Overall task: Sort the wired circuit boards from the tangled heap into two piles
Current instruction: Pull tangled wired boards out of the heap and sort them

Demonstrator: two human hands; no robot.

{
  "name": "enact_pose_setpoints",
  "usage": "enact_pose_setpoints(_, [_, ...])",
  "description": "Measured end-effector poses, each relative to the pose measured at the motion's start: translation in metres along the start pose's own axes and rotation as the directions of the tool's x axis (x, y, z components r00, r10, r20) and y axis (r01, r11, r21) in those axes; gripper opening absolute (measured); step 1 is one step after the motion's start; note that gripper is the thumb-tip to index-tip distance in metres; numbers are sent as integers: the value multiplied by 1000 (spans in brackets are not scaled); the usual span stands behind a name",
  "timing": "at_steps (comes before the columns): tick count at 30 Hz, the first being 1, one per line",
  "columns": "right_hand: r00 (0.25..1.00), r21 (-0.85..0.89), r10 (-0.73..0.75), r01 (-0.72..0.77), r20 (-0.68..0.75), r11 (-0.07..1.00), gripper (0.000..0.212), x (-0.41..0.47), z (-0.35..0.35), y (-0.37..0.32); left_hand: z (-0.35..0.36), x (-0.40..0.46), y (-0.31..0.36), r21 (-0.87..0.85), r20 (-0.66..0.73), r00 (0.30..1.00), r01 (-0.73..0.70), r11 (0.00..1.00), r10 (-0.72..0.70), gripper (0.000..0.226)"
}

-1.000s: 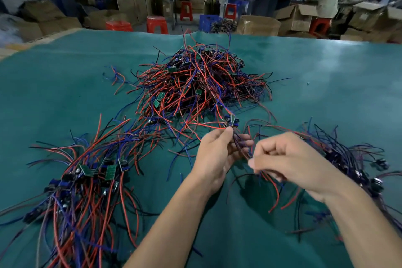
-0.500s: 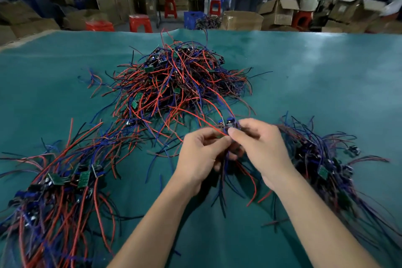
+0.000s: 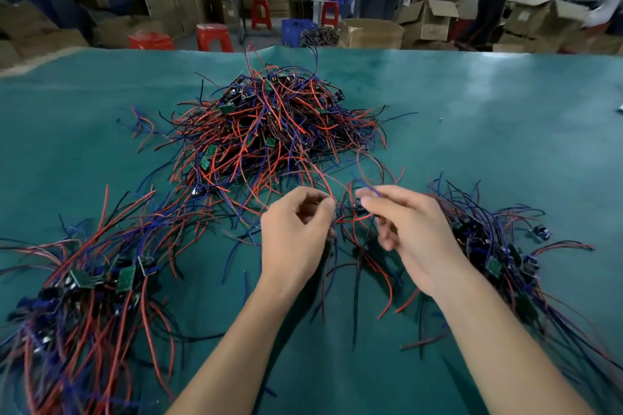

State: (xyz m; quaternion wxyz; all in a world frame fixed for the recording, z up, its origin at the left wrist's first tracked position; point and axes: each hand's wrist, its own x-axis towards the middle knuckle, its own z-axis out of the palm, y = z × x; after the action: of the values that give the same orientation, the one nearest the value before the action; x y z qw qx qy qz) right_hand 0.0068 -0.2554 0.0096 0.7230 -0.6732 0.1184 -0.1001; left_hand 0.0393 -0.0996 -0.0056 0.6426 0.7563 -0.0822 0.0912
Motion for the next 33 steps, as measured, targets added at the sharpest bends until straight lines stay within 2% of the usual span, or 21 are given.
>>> enact_pose_setpoints(2, [998, 145, 24, -32, 58, 989, 2, -2, 2, -5, 0, -1, 4, -154, 117, 993, 48, 987, -30, 11])
enact_pose_setpoints(4, [997, 182, 15, -28, 70, 983, 5, -3, 0, -6, -2, -1, 5, -268, 256, 966, 96, 959, -25, 14])
enact_pose_setpoints(6, [999, 144, -23, 16, 48, 990, 12, -5, 2, -5, -2, -2, 6, -280, 415, 910, 99, 955, 27, 17])
enact_pose_setpoints(8, [998, 154, -51, 44, 41, 987, 10, -8, 8, -5, 0, -3, 6, -277, 527, 846, 74, 958, 87, 17])
enact_pose_setpoints(11, [997, 202, -46, 33, 59, 979, 34, -11, 12, -7, 4, -4, 3, -300, 571, 811, 64, 952, 126, 21])
enact_pose_setpoints(13, [995, 247, -22, -3, 101, 969, 45, -11, 9, -10, 3, -4, 5, -354, 597, 793, 125, 927, 121, 26])
enact_pose_setpoints(16, [984, 291, -9, -44, 178, 956, 26, -12, 0, -16, -5, -4, 12, -406, 716, 695, 340, 849, 64, 24])
enact_pose_setpoints(18, [979, 324, 14, -81, 205, 943, 19, -12, -3, -18, -7, -3, 11, -396, 780, 621, 397, 828, 76, 24])
enact_pose_setpoints(21, [963, 382, 121, -209, 242, 900, 20, -14, -2, -20, -9, -1, 7, -470, 828, 524, 451, 759, 201, 19])
enact_pose_setpoints(23, [946, 498, 198, -305, 256, 812, 20, -13, -4, -24, -14, -1, 6, -511, 845, 446, 507, 694, 296, 31])
enact_pose_setpoints(25, [935, 591, 214, -346, 283, 729, 21, -13, -7, -28, -19, 2, 4, -528, 849, 375, 560, 638, 372, 46])
enact_pose_setpoints(27, [937, 600, 200, -338, 286, 725, 23, -14, -9, -30, -19, 3, 4, -517, 853, 393, 559, 648, 343, 51])
enact_pose_setpoints(29, [951, 534, 200, -298, 234, 792, 25, -14, -7, -27, -14, 1, 3, -500, 842, 484, 535, 681, 238, 48])
enact_pose_setpoints(31, [970, 366, 171, -224, 171, 903, 23, -14, -2, -24, -9, -1, 2, -492, 808, 570, 509, 707, 151, 38])
enact_pose_setpoints(33, [991, 190, 80, -99, 106, 977, 26, -15, 0, -19, -7, -3, 3, -439, 771, 635, 466, 769, 55, 24])
